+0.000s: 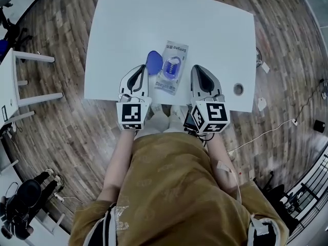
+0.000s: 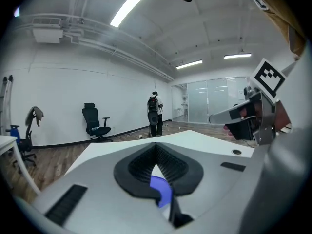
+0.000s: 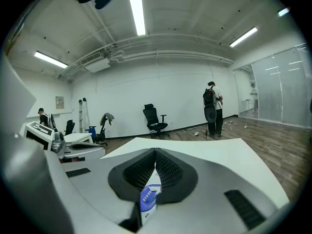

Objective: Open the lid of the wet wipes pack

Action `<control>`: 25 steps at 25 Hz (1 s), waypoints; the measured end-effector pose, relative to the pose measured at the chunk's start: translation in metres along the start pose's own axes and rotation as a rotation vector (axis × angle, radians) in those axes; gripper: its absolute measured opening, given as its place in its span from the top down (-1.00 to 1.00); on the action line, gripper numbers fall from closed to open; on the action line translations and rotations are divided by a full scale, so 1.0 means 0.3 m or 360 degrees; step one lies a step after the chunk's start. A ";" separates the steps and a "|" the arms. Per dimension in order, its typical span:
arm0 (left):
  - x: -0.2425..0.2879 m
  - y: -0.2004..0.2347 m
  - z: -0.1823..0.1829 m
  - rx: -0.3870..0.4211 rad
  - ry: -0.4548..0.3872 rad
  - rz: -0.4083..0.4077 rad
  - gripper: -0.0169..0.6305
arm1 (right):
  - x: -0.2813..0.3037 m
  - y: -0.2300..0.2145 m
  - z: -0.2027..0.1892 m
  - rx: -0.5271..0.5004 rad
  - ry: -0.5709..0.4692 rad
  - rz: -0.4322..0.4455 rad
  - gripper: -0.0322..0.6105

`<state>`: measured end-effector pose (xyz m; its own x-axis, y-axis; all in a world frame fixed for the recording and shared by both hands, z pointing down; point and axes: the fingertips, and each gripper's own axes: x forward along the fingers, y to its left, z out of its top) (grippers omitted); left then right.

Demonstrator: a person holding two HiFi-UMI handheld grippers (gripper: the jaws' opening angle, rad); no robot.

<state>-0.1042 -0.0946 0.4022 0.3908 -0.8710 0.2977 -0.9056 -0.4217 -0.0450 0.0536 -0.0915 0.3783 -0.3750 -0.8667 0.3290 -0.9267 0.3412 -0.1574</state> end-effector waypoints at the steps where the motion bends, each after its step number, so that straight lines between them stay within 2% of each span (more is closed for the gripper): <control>1: -0.009 -0.004 0.017 -0.0008 -0.0018 -0.0003 0.94 | -0.010 -0.001 0.014 0.0000 -0.0018 -0.0002 0.87; 13: -0.066 -0.005 0.290 -0.0035 -0.0270 0.0046 0.94 | -0.105 -0.014 0.191 -0.0015 -0.0267 0.0006 0.87; 25: -0.103 -0.027 0.371 -0.0009 -0.0321 0.0092 0.94 | -0.210 -0.057 0.283 -0.0112 -0.0449 -0.0112 0.87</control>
<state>-0.0906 -0.0924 0.2873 0.3629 -0.9267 0.0979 -0.9281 -0.3688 -0.0512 0.0951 -0.0736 0.2813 -0.2974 -0.9526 0.0636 -0.9533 0.2925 -0.0755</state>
